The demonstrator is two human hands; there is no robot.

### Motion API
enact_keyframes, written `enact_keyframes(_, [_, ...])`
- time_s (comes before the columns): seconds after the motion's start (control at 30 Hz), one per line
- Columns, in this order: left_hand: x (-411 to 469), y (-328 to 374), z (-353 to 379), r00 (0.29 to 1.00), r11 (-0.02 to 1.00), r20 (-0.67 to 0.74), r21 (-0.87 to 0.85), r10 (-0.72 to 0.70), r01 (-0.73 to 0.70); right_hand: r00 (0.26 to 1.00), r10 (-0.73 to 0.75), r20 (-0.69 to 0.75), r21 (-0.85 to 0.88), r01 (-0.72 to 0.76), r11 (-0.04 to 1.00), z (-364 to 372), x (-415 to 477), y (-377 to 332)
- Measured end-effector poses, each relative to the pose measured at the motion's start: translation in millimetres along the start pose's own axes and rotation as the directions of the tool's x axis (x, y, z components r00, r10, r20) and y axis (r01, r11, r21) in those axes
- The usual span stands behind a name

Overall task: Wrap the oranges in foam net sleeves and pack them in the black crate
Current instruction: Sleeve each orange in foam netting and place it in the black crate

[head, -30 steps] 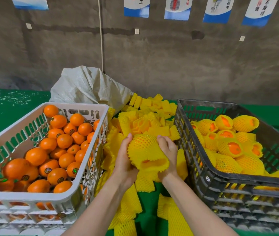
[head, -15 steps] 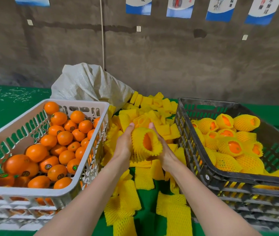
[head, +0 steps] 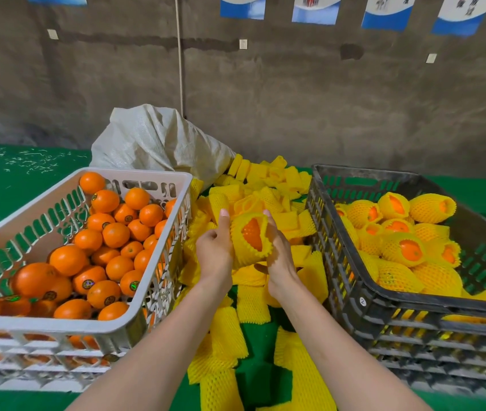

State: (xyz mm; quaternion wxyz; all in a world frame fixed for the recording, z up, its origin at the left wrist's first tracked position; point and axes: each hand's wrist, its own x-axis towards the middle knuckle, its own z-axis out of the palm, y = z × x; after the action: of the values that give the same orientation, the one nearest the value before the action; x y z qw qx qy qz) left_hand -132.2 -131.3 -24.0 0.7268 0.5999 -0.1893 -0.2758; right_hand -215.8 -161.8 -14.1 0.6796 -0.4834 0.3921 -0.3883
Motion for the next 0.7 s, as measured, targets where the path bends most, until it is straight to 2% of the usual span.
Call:
enact_keyframes(0.1, [2.2, -5.2, -4.5, 0.992, 0.994, 0.075, -0.029, -0.098, 0.101, 1.000, 0.027, 0.010, 0.145, -0.028, 0.989, -2.3, 3.2, 0.2])
enact_keyframes(0.33, [5.7, -5.9, -11.5, 0.987, 0.985, 0.146, -0.148, -0.071, 0.093, 0.991, 0.120, 0.067, 0.219, -0.131, 0.967, -0.2, -2.0, 0.2])
enact_keyframes(0.53, [5.8, 3.1, -13.4, 0.966, 0.948, 0.161, -0.216, -0.202, 0.234, 0.971, 0.141, 0.192, 0.309, -0.196, 0.931, -3.5, -5.3, -0.1])
enact_keyframes(0.67, [-1.6, -1.7, -14.0, 0.982, 0.994, 0.186, -0.098, -0.018, 0.037, 0.984, 0.031, 0.176, 0.240, -0.073, 0.968, -4.1, -3.4, 4.1])
enact_keyframes(0.7, [-1.8, 0.0, -16.1, 0.979, 0.997, 0.203, -0.070, -0.009, 0.024, 0.982, -0.003, 0.190, 0.197, -0.035, 0.980, -5.6, -2.2, 4.7])
